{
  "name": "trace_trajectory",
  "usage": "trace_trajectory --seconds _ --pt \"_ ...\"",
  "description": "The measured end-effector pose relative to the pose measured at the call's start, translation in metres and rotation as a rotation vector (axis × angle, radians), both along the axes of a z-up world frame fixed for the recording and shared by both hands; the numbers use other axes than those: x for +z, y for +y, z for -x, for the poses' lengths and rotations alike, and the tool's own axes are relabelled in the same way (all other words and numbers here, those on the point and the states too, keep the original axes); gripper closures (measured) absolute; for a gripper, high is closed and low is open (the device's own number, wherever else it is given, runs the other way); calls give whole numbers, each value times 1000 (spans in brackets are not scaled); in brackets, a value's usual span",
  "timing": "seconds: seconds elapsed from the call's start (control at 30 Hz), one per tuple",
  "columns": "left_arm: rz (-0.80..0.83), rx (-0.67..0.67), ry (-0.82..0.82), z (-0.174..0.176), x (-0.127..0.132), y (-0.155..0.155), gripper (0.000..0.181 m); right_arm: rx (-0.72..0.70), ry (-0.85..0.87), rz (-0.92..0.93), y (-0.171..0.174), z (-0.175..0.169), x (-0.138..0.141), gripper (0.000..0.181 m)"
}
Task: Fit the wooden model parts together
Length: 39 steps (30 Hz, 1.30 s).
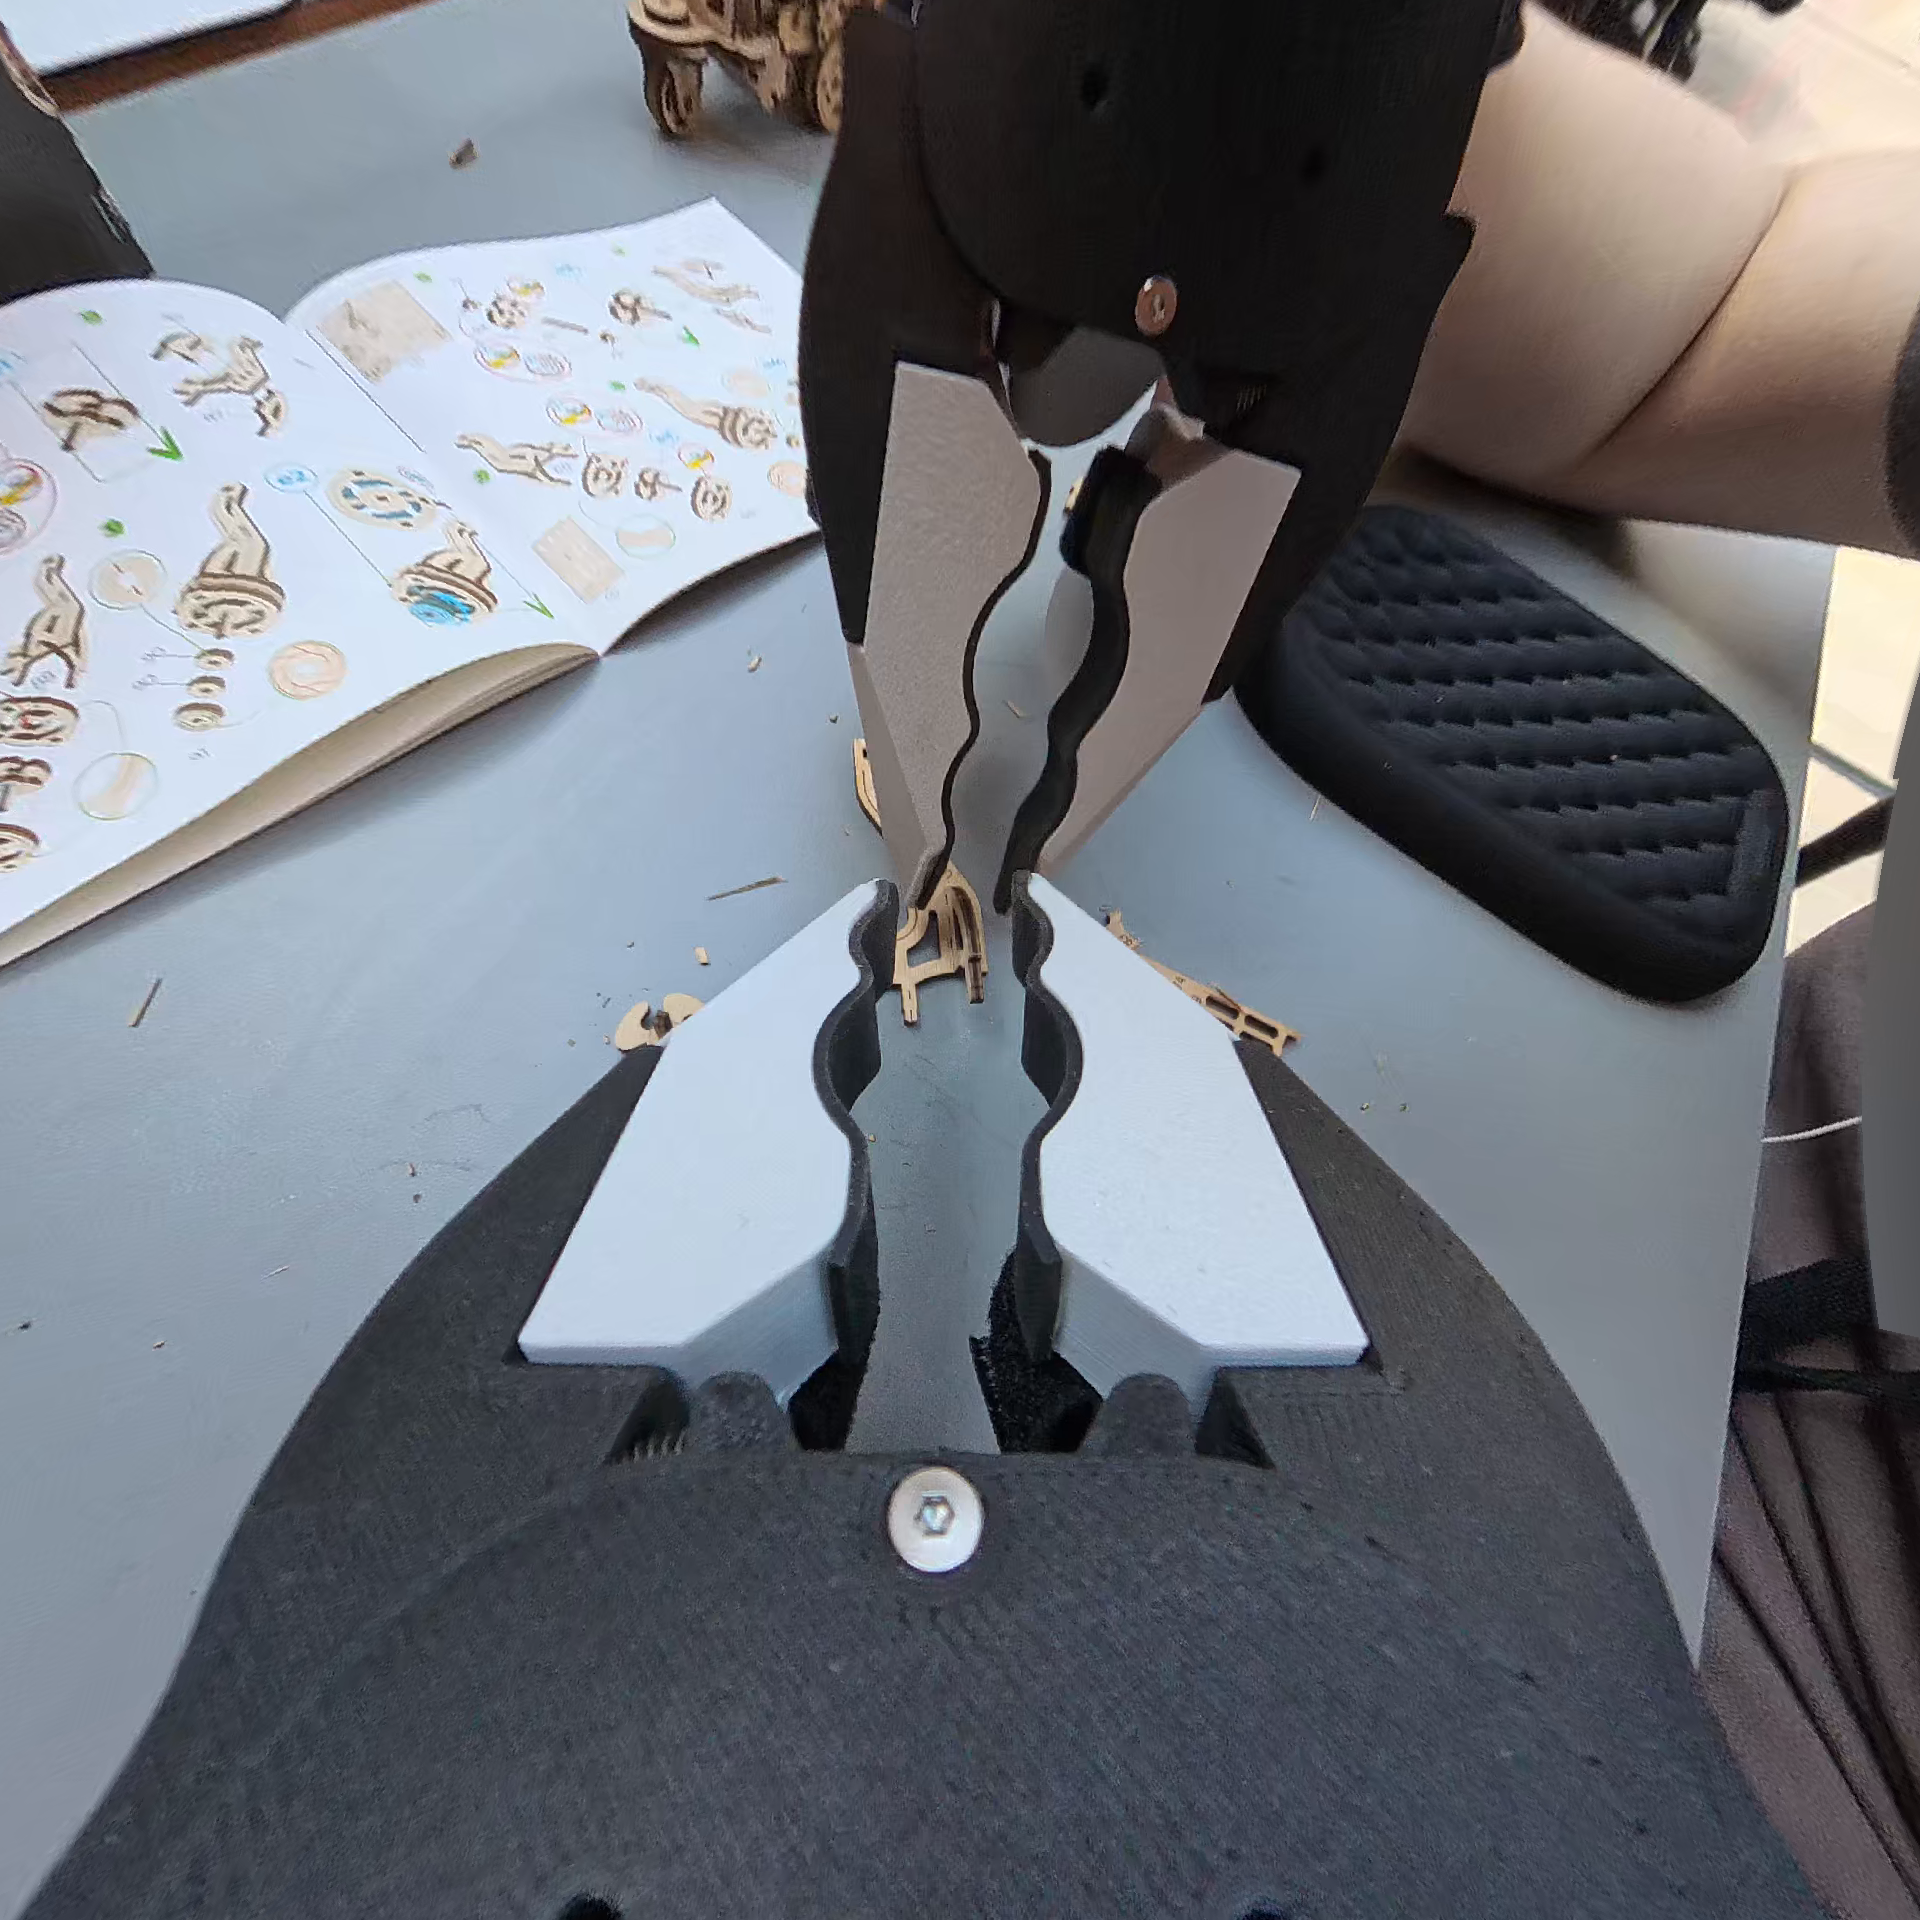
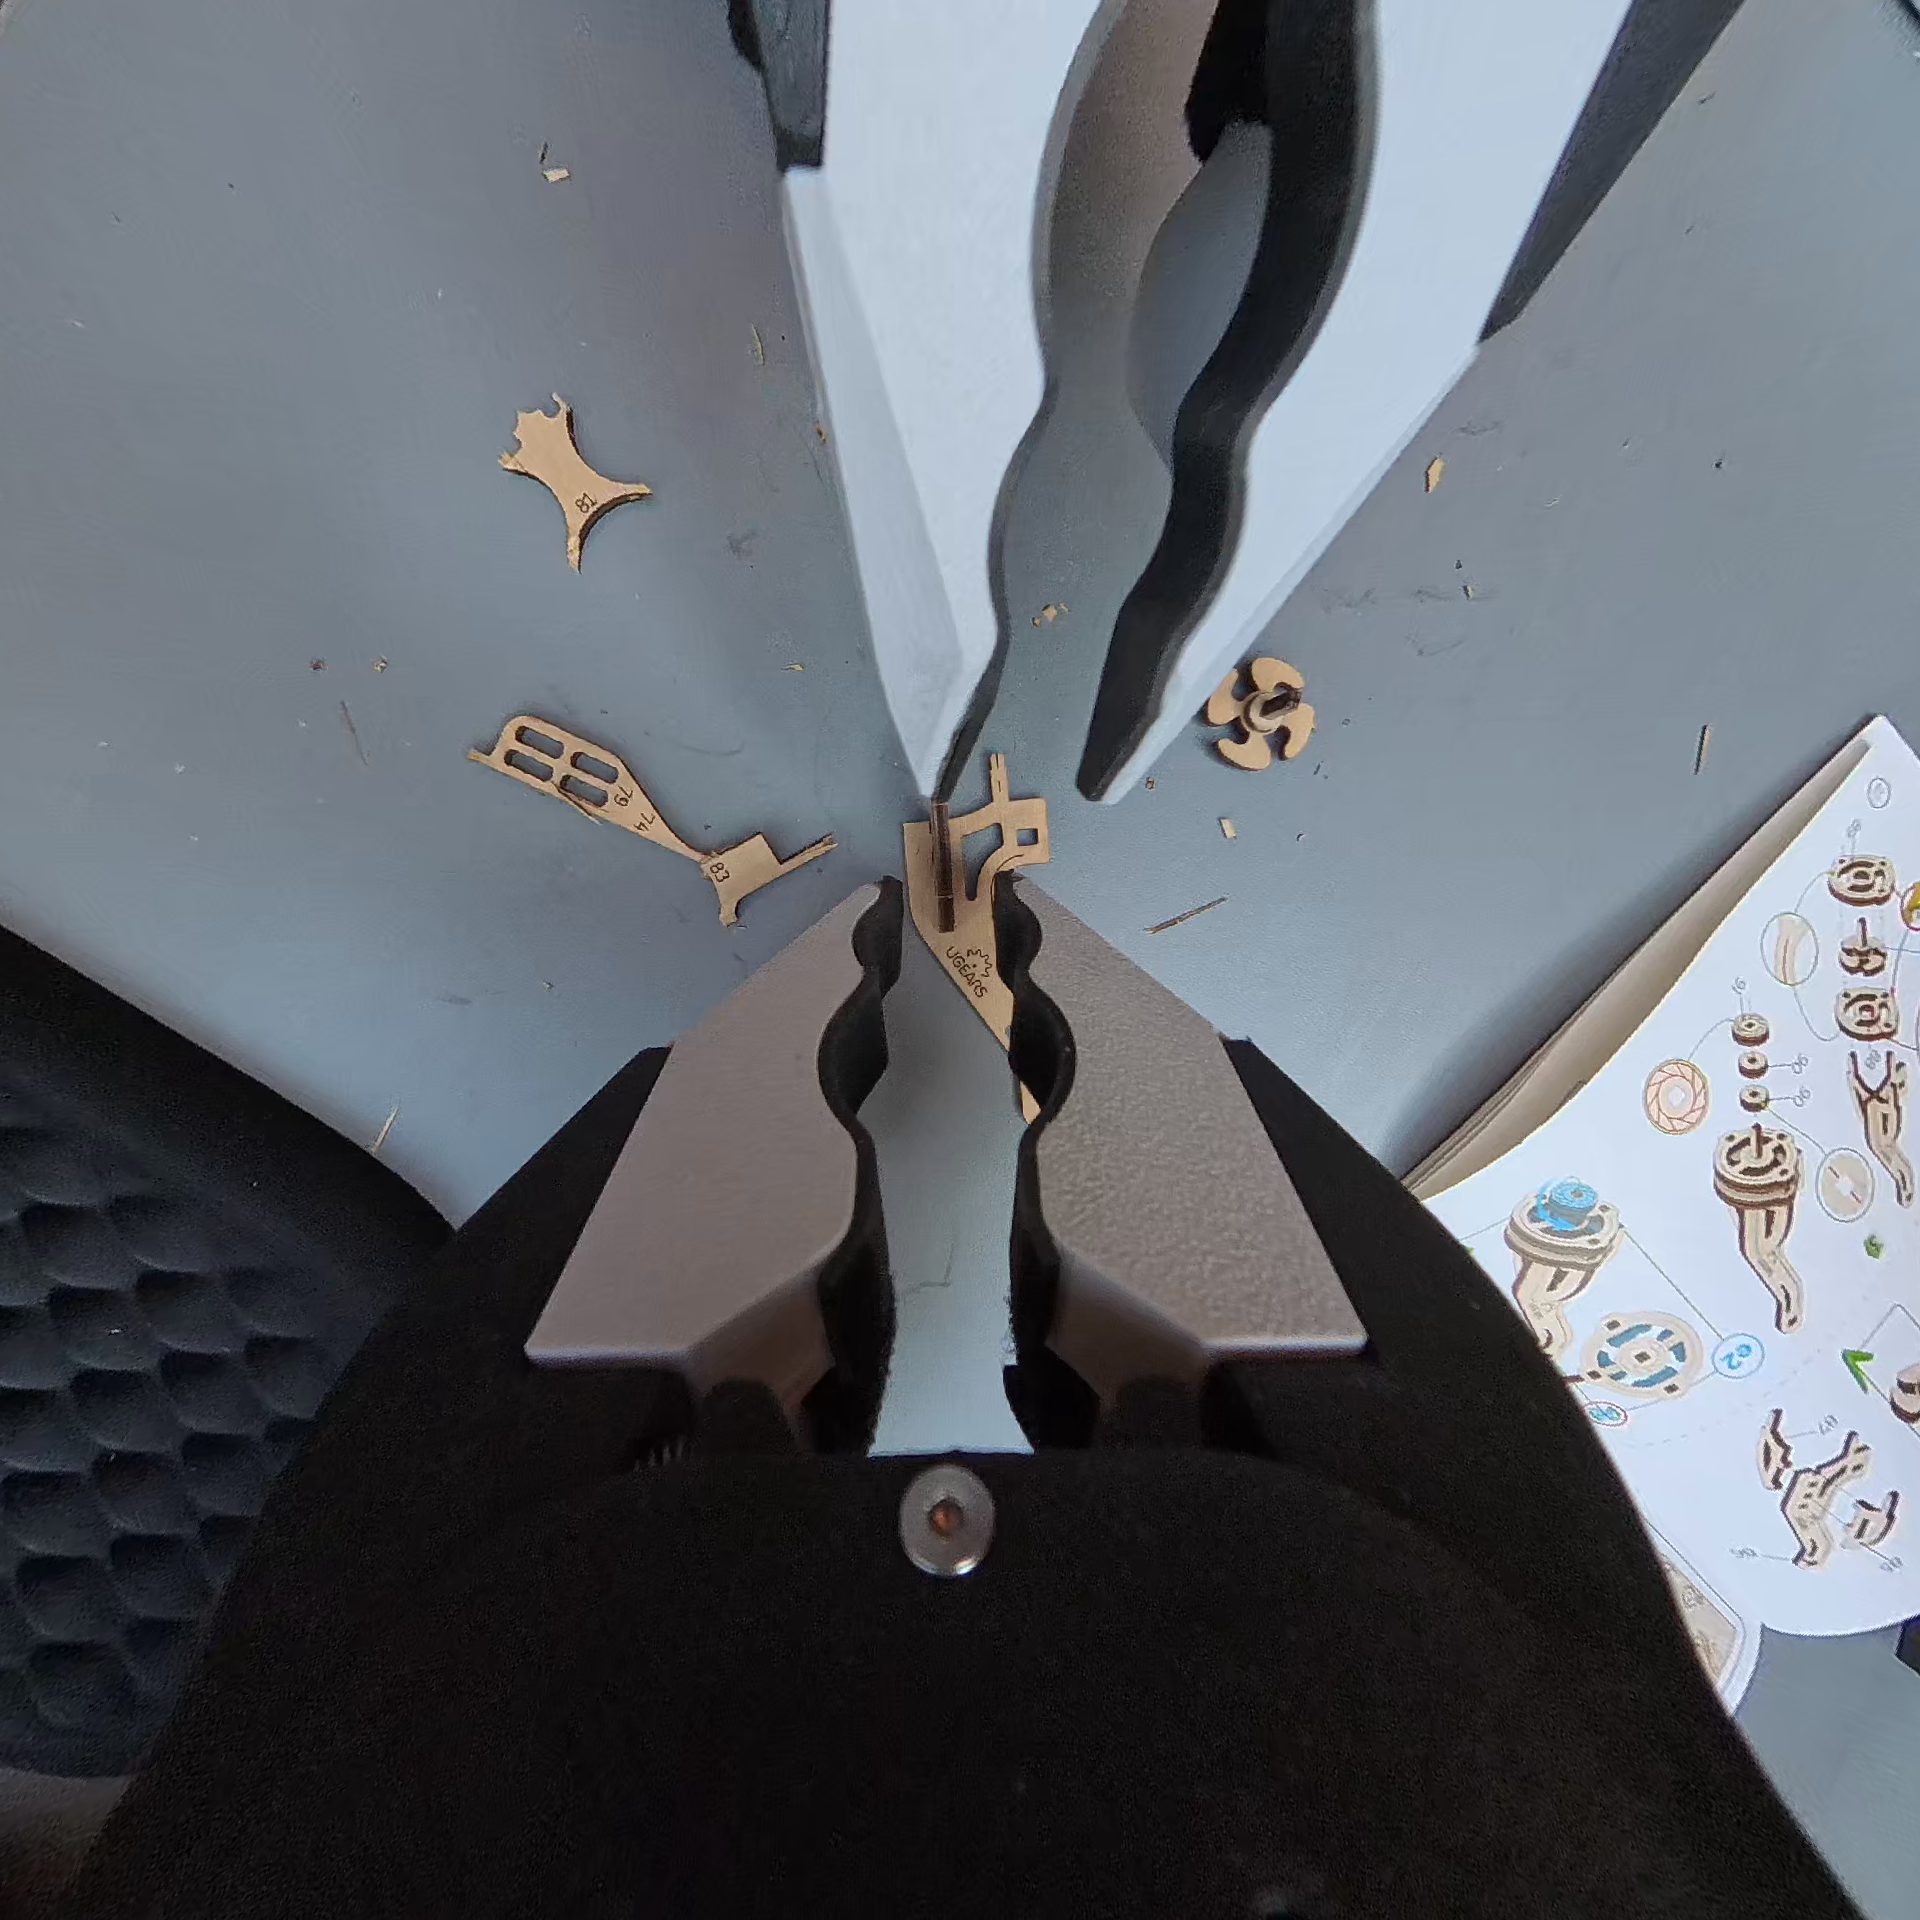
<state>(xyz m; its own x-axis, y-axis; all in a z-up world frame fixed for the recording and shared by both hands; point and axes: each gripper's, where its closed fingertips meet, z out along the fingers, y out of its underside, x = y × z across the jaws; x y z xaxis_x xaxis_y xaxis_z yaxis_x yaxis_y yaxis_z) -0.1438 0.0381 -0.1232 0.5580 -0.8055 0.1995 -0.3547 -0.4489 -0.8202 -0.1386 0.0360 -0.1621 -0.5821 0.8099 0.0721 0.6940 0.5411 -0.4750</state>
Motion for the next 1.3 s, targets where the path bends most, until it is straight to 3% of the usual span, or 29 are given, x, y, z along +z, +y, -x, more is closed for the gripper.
trace_trajectory --seconds 0.13,0.47,0.8,1.03,1.1,1.2,1.3 --pt "-26 20 -73 4 15 3 163 26 12 -24 -4 5 -2 166" --pt "-42 36 54 6 -2 6 167 43 2 -34 -7 7 -2 179" --pt "-50 41 67 6 -4 7 168 34 -25 -28 -6 5 -5 179" --pt "-84 66 -18 10 15 10 162 24 46 -21 -2 9 -2 178" --pt "-96 56 -50 10 22 8 162 11 24 65 -4 6 -1 178" --pt "-89 49 -55 11 24 5 159 -50 8 168 -1 4 5 159" --pt "-79 35 -72 9 27 1 161 -124 23 88 17 -3 8 159"
